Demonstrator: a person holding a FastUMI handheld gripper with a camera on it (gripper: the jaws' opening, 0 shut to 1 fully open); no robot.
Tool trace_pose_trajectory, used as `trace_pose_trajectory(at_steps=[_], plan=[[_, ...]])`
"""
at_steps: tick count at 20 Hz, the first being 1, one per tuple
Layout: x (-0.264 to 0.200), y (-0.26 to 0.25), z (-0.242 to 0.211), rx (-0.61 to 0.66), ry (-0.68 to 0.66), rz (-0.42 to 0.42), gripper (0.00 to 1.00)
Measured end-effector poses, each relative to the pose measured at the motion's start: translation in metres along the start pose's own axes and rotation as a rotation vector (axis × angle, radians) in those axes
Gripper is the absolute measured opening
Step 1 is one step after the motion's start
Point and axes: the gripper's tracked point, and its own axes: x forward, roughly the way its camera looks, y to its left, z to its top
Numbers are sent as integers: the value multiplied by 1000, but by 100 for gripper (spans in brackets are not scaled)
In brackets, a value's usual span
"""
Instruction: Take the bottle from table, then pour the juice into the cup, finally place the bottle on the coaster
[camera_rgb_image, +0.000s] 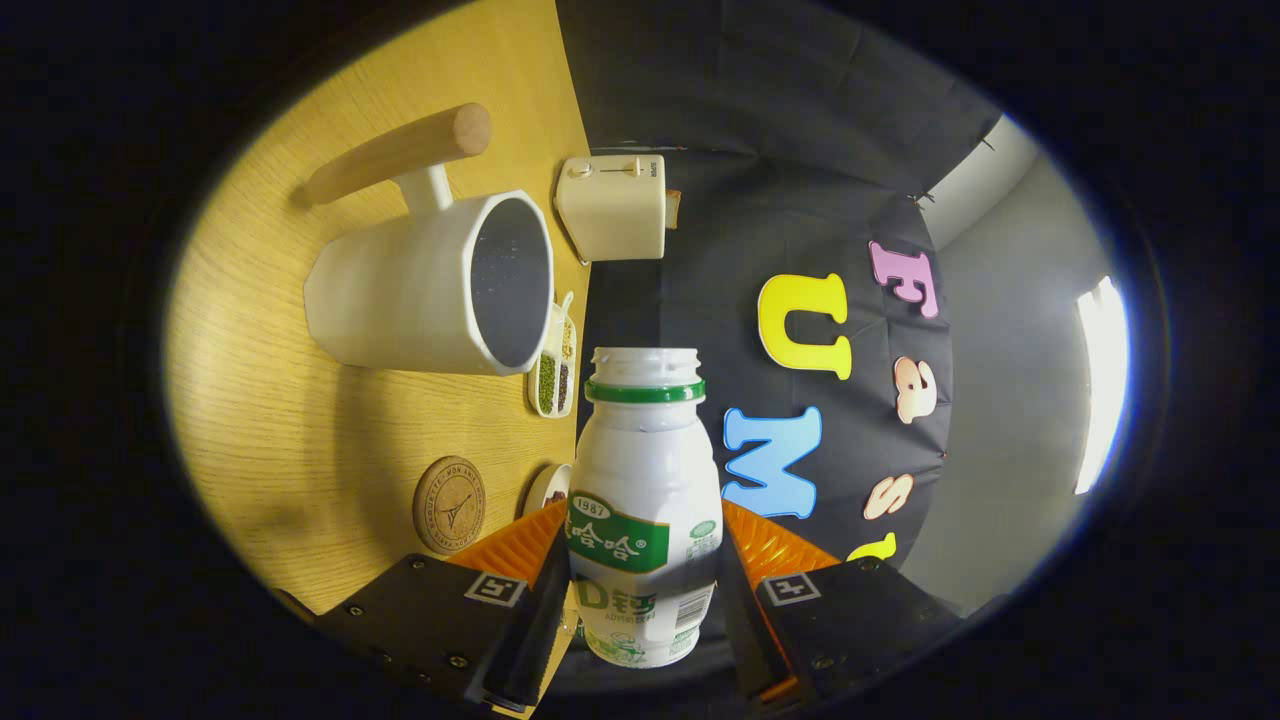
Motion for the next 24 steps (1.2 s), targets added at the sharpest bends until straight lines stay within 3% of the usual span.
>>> trace_pose_trajectory(at_steps=[24], plan=[[-4,-9,11,-136,-14,-27,71]])
